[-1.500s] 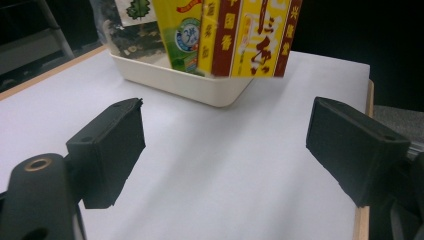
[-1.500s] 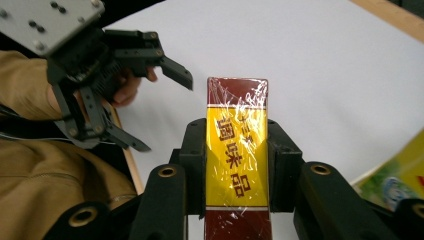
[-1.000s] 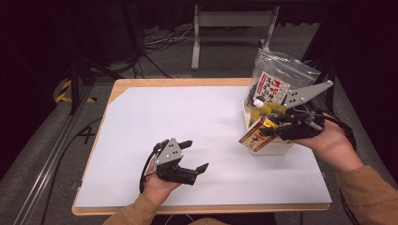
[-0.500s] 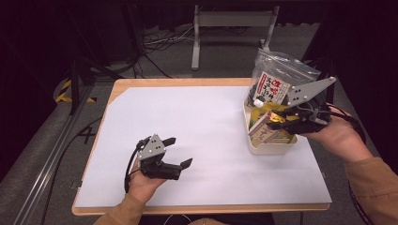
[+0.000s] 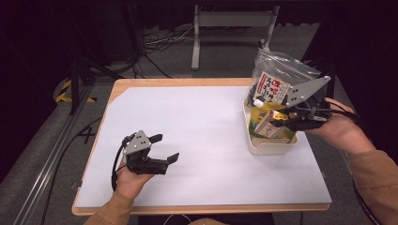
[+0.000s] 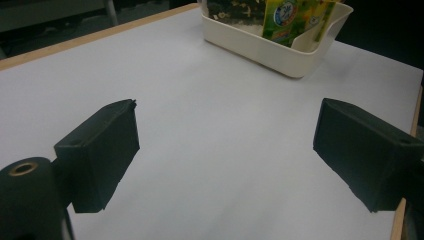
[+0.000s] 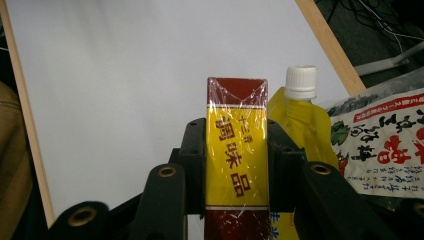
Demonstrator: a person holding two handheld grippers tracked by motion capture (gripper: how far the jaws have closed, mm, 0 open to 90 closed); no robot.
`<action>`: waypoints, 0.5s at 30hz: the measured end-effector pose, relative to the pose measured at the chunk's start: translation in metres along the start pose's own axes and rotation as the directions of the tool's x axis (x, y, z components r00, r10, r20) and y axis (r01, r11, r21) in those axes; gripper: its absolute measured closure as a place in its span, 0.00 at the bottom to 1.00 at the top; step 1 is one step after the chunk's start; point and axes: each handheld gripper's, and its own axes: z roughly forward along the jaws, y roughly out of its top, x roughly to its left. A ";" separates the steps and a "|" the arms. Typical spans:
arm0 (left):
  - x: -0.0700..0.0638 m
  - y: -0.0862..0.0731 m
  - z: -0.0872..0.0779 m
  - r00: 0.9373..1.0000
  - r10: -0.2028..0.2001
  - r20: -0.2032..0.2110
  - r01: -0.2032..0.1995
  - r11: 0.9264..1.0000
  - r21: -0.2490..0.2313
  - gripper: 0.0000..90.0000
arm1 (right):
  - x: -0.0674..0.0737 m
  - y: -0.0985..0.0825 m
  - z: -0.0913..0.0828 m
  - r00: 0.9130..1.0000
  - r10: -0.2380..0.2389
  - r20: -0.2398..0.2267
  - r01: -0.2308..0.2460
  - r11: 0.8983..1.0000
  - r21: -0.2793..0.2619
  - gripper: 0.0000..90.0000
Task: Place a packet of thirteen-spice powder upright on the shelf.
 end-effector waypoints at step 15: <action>0.008 0.001 -0.007 1.000 -0.018 -0.014 0.017 1.000 -0.018 0.13 | -0.008 -0.008 0.013 0.997 -0.060 -0.049 0.063 0.996 0.068 0.75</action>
